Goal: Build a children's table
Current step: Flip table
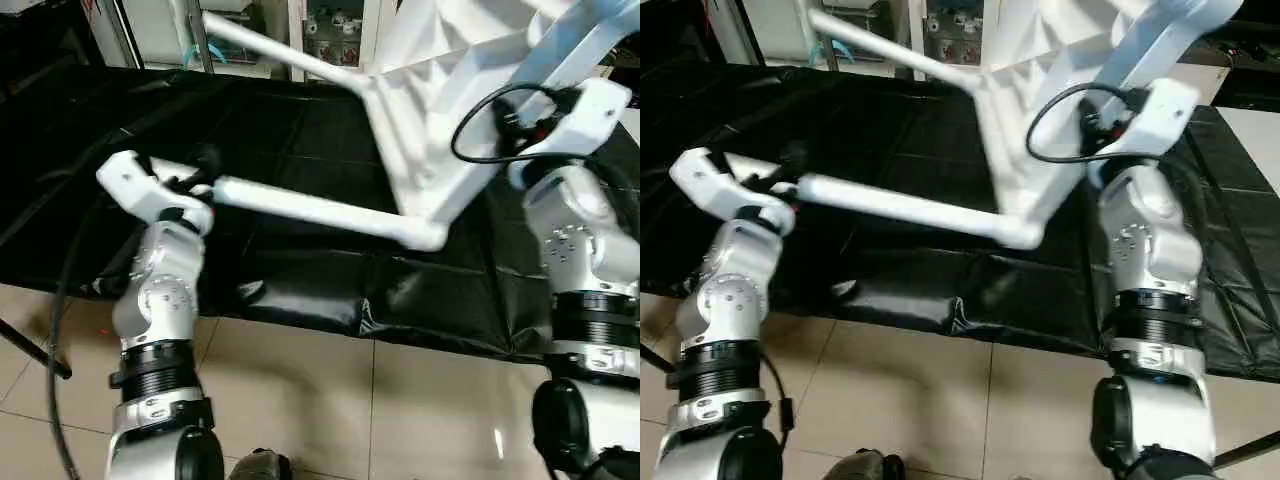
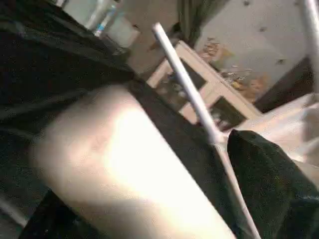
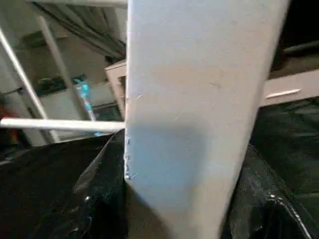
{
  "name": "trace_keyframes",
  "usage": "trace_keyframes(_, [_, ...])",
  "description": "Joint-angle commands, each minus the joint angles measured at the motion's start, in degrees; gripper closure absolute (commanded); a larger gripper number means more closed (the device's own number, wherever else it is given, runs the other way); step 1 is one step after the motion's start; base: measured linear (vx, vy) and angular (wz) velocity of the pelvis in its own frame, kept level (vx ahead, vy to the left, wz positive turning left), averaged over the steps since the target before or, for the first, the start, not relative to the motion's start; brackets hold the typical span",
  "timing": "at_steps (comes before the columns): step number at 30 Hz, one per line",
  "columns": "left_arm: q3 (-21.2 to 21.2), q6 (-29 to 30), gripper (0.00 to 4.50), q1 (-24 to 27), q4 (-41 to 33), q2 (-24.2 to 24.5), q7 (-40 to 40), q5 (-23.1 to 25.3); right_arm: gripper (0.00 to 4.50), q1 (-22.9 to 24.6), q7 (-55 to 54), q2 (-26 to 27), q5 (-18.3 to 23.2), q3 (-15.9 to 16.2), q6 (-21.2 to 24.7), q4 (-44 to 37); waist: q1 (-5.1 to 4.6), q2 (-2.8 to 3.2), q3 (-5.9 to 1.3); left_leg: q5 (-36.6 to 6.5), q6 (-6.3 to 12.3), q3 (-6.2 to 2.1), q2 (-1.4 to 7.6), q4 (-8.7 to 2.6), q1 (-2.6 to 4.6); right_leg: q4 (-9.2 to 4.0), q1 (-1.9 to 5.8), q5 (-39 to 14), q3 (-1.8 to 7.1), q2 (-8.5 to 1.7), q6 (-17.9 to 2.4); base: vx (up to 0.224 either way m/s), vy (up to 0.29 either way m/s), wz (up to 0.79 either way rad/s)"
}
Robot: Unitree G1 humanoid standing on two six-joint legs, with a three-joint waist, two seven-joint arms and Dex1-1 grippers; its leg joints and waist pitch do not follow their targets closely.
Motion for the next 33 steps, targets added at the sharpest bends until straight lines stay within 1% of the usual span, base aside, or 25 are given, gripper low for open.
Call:
trace_keyframes(1, [-0.29,-0.8,0.85,0.05,1.32,0.55,2.18,1.46,2.54,-1.73,-1.74,-1.55,-2.33,0.23,-0.41,-3.34,-0.51,-1.58,-5.25,-9.56,-0.65,-1.06,2.0,-4.04,3.32,-3.4,1.33,-5.45,-0.2,0.33,-7.26,0.0,0.0,0.0])
trace_keyframes(6, [-1.2,-0.8,0.85,0.87,1.7,1.05,1.06,1.62,2.57,-1.43,-3.49,-2.37,-4.81,1.84,1.84,-6.53,-0.63,-1.53,-5.32,-8.52,0.19,-1.08,2.05,-3.9,3.33,-3.2,1.28,-4.5,-0.28,0.36,-8.42,0.0,0.0,0.0])
trace_keyframes(7, [-1.91,-0.52,0.85,1.14,1.75,1.04,0.76,2.37,2.57,-0.98,-4.38,-2.64,-6.08,2.79,2.37,-7.72,-0.66,-1.74,-5.35,-7.61,0.55,-1.03,2.02,-3.8,3.27,-3.09,1.32,-3.62,-0.28,0.4,-8.83,0.0,0.0,0.0])
trace_keyframes(9, [-3.0,-0.2,0.85,1.49,2.02,1.18,0.83,3.94,2.57,-0.28,-5.39,-2.87,-7.88,4.1,3.21,-9.53,-0.55,-1.57,-5.32,-7.15,0.74,-1.04,2.07,-3.8,3.28,-3.05,1.25,-3.45,-0.27,0.34,-8.92,0.0,0.0,0.0])
trace_keyframes(10, [-3.85,-0.14,0.85,1.7,2.53,1.46,1.17,5.33,2.58,0.21,-5.84,-2.9,-9.11,5.02,3.9,-11.06,-0.46,-1.54,-5.27,-7.69,0.73,-1.05,2.11,-3.9,3.33,-3.28,1.2,-4.06,-0.23,0.45,-8.45,0.0,0.0,0.0])
trace_keyframes(11, [-4.27,-0.14,0.85,1.8,2.76,1.62,1.28,5.96,2.58,0.43,-5.92,-2.93,-9.65,5.46,4.2,-11.82,-0.53,-1.56,-5.29,-7.61,0.65,-1.1,2.12,-3.89,3.27,-3.15,1.22,-3.83,-0.21,0.4,-8.19,0.0,0.0,0.0])
trace_keyframes(12, [-4.27,-0.14,0.85,1.8,2.76,1.62,1.28,5.96,2.59,0.43,-5.92,-2.93,-9.65,5.46,4.2,-11.82,-0.53,-1.56,-5.29,-7.61,0.65,-1.1,2.12,-3.89,3.27,-3.15,1.22,-3.83,-0.21,0.4,-8.19,0.0,0.0,0.0])
trace_keyframes(14, [-5.66,-0.14,0.85,2.11,3.36,2.2,0.9,7.39,2.59,0.77,-6.18,-2.83,-10.66,6.73,5.05,-13.52,-0.6,-1.5,-5.38,-8.12,0.46,-1.1,2.11,-3.87,3.39,-3.05,1.1,-3.28,-0.19,0.45,-8.03,0.0,0.0,0.0])
trace_keyframes(16, [-7.18,-0.53,0.85,2.3,4.49,2.99,0.63,9.09,2.59,1.29,-6.68,-2.48,-12.12,8.71,6.45,-15.93,-0.71,-1.51,-5.27,-8.46,0.25,-1.12,2.01,-3.93,3.26,-3.14,1.08,-3.67,-0.19,0.49,-7.82,0.0,0.0,0.0])
trace_keyframes(18, [-7.83,-0.82,0.85,2.38,4.92,3.34,0.22,9.79,2.59,1.73,-7.21,-1.95,-12.58,9.21,6.93,-16.53,-0.89,-1.44,-5.24,-9.47,-0.27,-1.19,2.11,-4.11,3.3,-3.2,1.01,-4.6,-0.18,0.41,-7.64,0.0,0.0,0.0])
trace_keyframes(19, [-8.39,-1.16,0.85,2.47,4.94,3.57,-0.13,10.42,2.59,1.98,-7.55,-1.74,-12.87,9.33,7.09,-16.68,-0.98,-1.71,-5.23,-9.59,-0.36,-1.14,2.11,-4.07,3.3,-3.24,1.01,-4.74,-0.19,0.43,-7.6,0.0,0.0,0.0])
trace_keyframes(20, [-8.74,-1.39,0.85,2.53,4.92,3.68,-0.35,10.91,2.59,2.18,-7.75,-1.57,-13.22,9.4,7.38,-16.98,-0.98,-1.63,-5.25,-9.76,-0.39,-1.16,2.1,-4.07,3.31,-3.19,1.01,-4.91,-0.18,0.38,-7.6,0.0,0.0,0.0])
trace_keyframes(21, [-10.24,-1.8,0.85,2.83,4.64,4.23,-1.39,12.21,2.59,2.68,-8.31,-1.3,-14.03,9.75,7.99,-16.95,-1.09,-1.52,-5.19,-10.29,-0.51,-1.15,2.08,-4.16,3.31,-3.29,0.94,-5.4,-0.16,0.36,-7.58,0.0,0.0,0.0])
trace_keyframes(22, [-10.24,-1.8,0.85,2.83,4.64,4.23,-1.39,12.21,2.59,2.68,-8.31,-1.3,-14.03,9.75,7.99,-16.95,-1.13,-1.54,-5.17,-10.27,-0.49,-1.22,2.1,-4.19,3.28,-3.37,0.95,-5.62,-0.17,0.38,-7.42,0.0,0.0,0.0])
trace_keyframes(23, [-12.96,-2.44,0.85,3.38,3.91,5.11,-3.64,14.06,2.03,3.49,-8.43,-0.71,-14.55,10.11,8.36,-16.61,-0.98,-1.74,-5.16,-10.4,-0.4,-1.21,2.17,-4.19,3.35,-3.4,0.86,-5.96,-0.12,0.29,-7.11,0.0,0.0,0.0])
trace_keyframes(24, [-14.79,-2.99,0.85,3.71,3.38,5.77,-5.19,15.24,1.89,3.9,-8.33,-0.4,-14.6,10.2,8.28,-16.39,-1.01,-1.6,-5.16,-10.41,-0.51,-1.22,2.18,-4.25,3.3,-3.29,0.87,-6.08,-0.13,0.3,-7.03,0.0,0.0,0.0])
trace_keyframes(25, [-16.93,-3.88,0.85,4.1,2.73,6.64,-6.95,16.72,1.89,4.27,-7.93,-0.11,-14.28,10.2,8.01,-16.22,-1.05,-1.5,-5.17,-10.48,-0.76,-1.27,2.21,-4.32,3.35,-3.3,0.8,-6.17,-0.14,0.29,-6.83,0.0,0.0,0.0])
trace_keyframes(26, [-19.12,-5.11,0.85,4.57,1.83,7.6,-9.13,18.06,1.87,4.75,-7.45,0.13,-14.01,10.36,7.65,-16.05,-0.99,-1.6,-5.15,-10.78,-0.78,-1.31,2.21,-4.38,3.37,-3.49,0.73,-6.66,-0.16,0.27,-6.64,0.0,0.0,0.0])
trace_keyframes(27, [-20.72,-6.07,0.85,4.94,1.05,8.32,-10.75,19.02,1.81,5.16,-7.15,0.29,-13.83,10.5,7.53,-16.13,-1.16,-1.52,-5.13,-11.51,-1.28,-1.34,2.3,-4.52,3.39,-3.29,0.75,-6.89,-0.18,0.31,-6.5,0.0,0.0,0.0])
trace_keyframes(28, [-21.31,-6.32,0.85,5.12,0.56,8.56,-11.38,19.28,1.57,5.37,-7.03,0.39,-13.72,10.53,7.5,-16.22,-1.11,-1.45,-5.12,-12.03,-1.53,-1.32,2.33,-4.56,3.6,-3.38,0.6,-7.01,-0.16,0.29,-6.48,0.0,0.0,0.0])
trace_keyframes(29, [-22.19,-6.41,0.85,5.38,-0.4,8.94,-12.5,19.42,1.5,5.77,-6.63,0.66,-13.29,10.45,7.17,-16.51,-1.26,-1.59,-5.04,-13.76,-2.36,-1.3,2.3,-4.73,3.56,-3.39,0.61,-7.66,-0.11,0.26,-6.63,0.0,0.0,0.0])
trace_keyframes(30, [-22.65,-6.59,0.85,5.54,-0.97,9.22,-13.29,19.46,1.46,6.01,-6.52,0.73,-13.21,10.48,7.14,-16.79,-1.37,-1.6,-5.0,-14.37,-2.62,-1.3,2.3,-4.77,3.56,-3.4,0.56,-8.0,-0.08,0.26,-6.68,0.0,0.0,0.0])
trace_keyframes(31, [-25.25,-8.45,0.85,6.08,-3.13,10.94,-16.08,21.23,1.46,7.21,-5.72,0.82,-12.85,10.66,6.95,-18.34,-1.32,-1.74,-4.85,-15.68,-2.68,-1.39,2.29,-4.97,3.45,-3.79,0.65,-9.33,-0.07,0.21,-6.2,0.0,0.0,0.0])
trace_keyframes(32, [-27.47,-10.77,0.85,6.33,-4.58,12.55,-18.37,23.08,1.39,8.25,-5.02,0.65,-12.75,10.99,6.95,-19.84,-1.12,-1.56,-4.91,-16.08,-2.87,-1.44,2.45,-4.96,3.57,-3.65,0.61,-9.77,-0.02,0.01,-5.87,0.0,0.0,0.0])
trace_keyframes(33, [-29.78,-13.42,0.85,6.36,-5.77,14.51,-20.11,25.73,1.27,9.36,-4.52,0.38,-12.85,11.3,6.77,-21.4,-1.2,-1.53,-4.78,-17.01,-2.97,-1.62,2.43,-5.18,3.41,-3.87,0.64,-11.02,-0.06,0.09,-4.96,0.0,0.0,0.0])
